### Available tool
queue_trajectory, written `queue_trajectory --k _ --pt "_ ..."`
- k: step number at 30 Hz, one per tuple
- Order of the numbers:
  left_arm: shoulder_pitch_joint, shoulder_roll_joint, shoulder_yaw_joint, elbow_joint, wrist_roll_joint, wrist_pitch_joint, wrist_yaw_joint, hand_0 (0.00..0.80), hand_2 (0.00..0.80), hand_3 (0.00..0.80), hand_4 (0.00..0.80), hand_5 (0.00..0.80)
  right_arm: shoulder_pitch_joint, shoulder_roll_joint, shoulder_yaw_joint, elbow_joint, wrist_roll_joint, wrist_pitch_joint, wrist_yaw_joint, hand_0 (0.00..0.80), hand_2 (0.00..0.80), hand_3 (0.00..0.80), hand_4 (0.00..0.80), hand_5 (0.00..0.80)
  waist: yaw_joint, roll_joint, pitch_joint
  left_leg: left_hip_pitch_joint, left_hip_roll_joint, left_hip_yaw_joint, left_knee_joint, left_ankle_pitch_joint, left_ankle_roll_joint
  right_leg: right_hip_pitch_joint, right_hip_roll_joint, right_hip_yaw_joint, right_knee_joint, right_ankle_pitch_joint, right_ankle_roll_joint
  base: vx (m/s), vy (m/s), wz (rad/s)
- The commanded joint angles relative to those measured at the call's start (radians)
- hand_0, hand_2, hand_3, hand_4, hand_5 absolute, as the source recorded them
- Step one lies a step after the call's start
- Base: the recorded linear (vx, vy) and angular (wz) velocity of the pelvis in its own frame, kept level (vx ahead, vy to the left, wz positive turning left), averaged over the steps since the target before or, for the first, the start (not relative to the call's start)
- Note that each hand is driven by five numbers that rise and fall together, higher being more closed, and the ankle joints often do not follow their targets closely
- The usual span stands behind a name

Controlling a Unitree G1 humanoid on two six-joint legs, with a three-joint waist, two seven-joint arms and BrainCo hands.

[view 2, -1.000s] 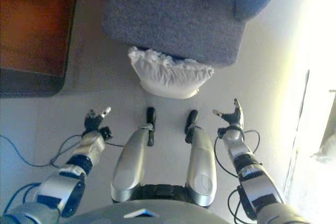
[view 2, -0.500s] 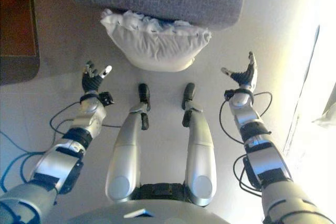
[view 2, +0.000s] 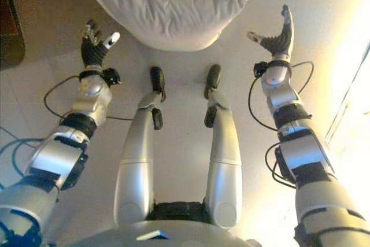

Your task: Pick up the cushion and take it to the sofa

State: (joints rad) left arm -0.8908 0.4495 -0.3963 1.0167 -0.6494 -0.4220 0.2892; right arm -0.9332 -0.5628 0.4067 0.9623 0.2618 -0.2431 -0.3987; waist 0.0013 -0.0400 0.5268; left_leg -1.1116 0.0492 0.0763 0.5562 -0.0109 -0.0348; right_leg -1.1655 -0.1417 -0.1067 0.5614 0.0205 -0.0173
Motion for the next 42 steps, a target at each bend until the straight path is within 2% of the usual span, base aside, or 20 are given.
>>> queue_trajectory --k 1,7,13,16,19,26,32,34,39,42 --pt "-0.007 0.038 0.027 -0.03 -0.046 -0.033 -0.061 0.0 0.0 0.0 0.0 0.0 0.003 -0.078 0.043 -0.04 0.064 -0.093 0.082 0.0 0.0 0.0 0.0 0.0 -0.03 0.055 -0.007 -0.058 -0.002 -0.063 0.021 -0.057 -0.038 -0.01 0.003 0.04 0.016 -0.053 0.086 0.007 0.036 0.0" --pt "-0.089 0.085 0.002 -0.003 -0.08 -0.026 -0.107 0.0 0.0 0.0 0.0 0.0 -0.069 -0.099 0.08 -0.04 0.108 -0.154 0.198 0.0 0.0 0.0 0.0 0.0 -0.035 0.058 -0.007 -0.107 -0.004 -0.064 0.032 -0.061 -0.049 -0.056 0.002 0.045 0.028 -0.055 0.098 0.016 0.044 -0.05" --pt "-0.146 0.096 -0.025 -0.023 -0.182 -0.018 -0.267 0.0 0.0 0.0 0.0 0.0 -0.157 -0.11 0.138 -0.066 0.166 -0.179 0.334 0.0 0.0 0.0 0.0 0.0 -0.036 0.065 -0.007 -0.139 -0.007 -0.064 0.026 -0.058 -0.059 -0.089 -0.002 0.046 0.022 -0.051 0.109 0.002 0.02 -0.01" --pt "-0.169 0.099 -0.045 -0.041 -0.209 -0.008 -0.346 0.0 0.0 0.0 0.0 0.0 -0.19 -0.112 0.161 -0.102 0.18 -0.185 0.357 0.0 0.0 0.0 0.0 0.0 -0.038 0.068 -0.007 -0.149 -0.007 -0.063 0.013 -0.051 -0.063 -0.098 -0.001 0.046 0.01 -0.047 0.115 -0.009 0.033 0.02" --pt "-0.201 0.109 -0.074 -0.056 -0.205 -0.017 -0.368 0.0 0.0 0.0 0.0 0.0 -0.227 -0.114 0.179 -0.134 0.211 -0.183 0.358 0.0 0.0 0.0 0.0 0.0 -0.04 0.07 -0.007 -0.164 -0.006 -0.061 0.007 -0.046 -0.067 -0.113 -0.001 0.048 0.007 -0.043 0.121 -0.012 0.041 0.01" --pt "-0.34 0.115 -0.094 -0.031 -0.252 -0.019 -0.32 0.0 0.0 0.0 0.0 0.0 -0.343 -0.078 0.217 -0.138 0.258 -0.18 0.355 0.0 0.0 0.0 0.0 0.0 -0.046 0.073 -0.007 -0.181 -0.009 -0.059 -0.016 -0.035 -0.074 -0.124 0.005 0.052 -0.019 -0.041 0.132 -0.018 0.039 0.01" --pt "-0.447 0.09 -0.103 -0.003 -0.285 -0.023 -0.299 0.0 0.0 0.0 0.0 0.0 -0.443 -0.017 0.249 -0.133 0.275 -0.168 0.361 0.0 0.0 0.0 0.0 0.0 -0.05 0.079 -0.007 -0.184 -0.019 -0.059 -0.067 -0.016 -0.081 -0.124 0.012 0.057 -0.078 -0.03 0.144 -0.006 0.008 0.01" --pt "-0.467 0.078 -0.107 0.006 -0.298 -0.026 -0.268 0.0 0.0 0.0 0.0 0.0 -0.455 -0.005 0.254 -0.136 0.29 -0.155 0.36 0.0 0.0 0.0 0.0 0.0 -0.052 0.081 -0.007 -0.186 -0.023 -0.057 -0.079 -0.008 -0.082 -0.121 0.016 0.058 -0.093 -0.026 0.147 0.0 0.016 0.05" --pt "-0.524 0.071 -0.088 0.074 -0.294 0.017 -0.082 0.0 0.0 0.0 0.0 0.0 -0.478 0.027 0.264 -0.121 0.301 -0.141 0.353 0.0 0.0 0.0 0.0 0.0 -0.054 0.08 -0.007 -0.203 -0.03 -0.054 -0.092 0.01 -0.079 -0.129 0.02 0.059 -0.105 -0.021 0.151 -0.002 -0.006 0.04" --pt "-0.56 0.07 -0.08 0.094 -0.31 0.004 -0.049 0.0 0.0 0.0 0.0 0.0 -0.499 0.041 0.267 -0.11 0.326 -0.148 0.352 0.0 0.0 0.0 0.0 0.0 -0.055 0.078 -0.007 -0.214 -0.033 -0.056 -0.098 0.017 -0.081 -0.134 0.02 0.057 -0.117 -0.015 0.156 -0.001 -0.01 0.0"
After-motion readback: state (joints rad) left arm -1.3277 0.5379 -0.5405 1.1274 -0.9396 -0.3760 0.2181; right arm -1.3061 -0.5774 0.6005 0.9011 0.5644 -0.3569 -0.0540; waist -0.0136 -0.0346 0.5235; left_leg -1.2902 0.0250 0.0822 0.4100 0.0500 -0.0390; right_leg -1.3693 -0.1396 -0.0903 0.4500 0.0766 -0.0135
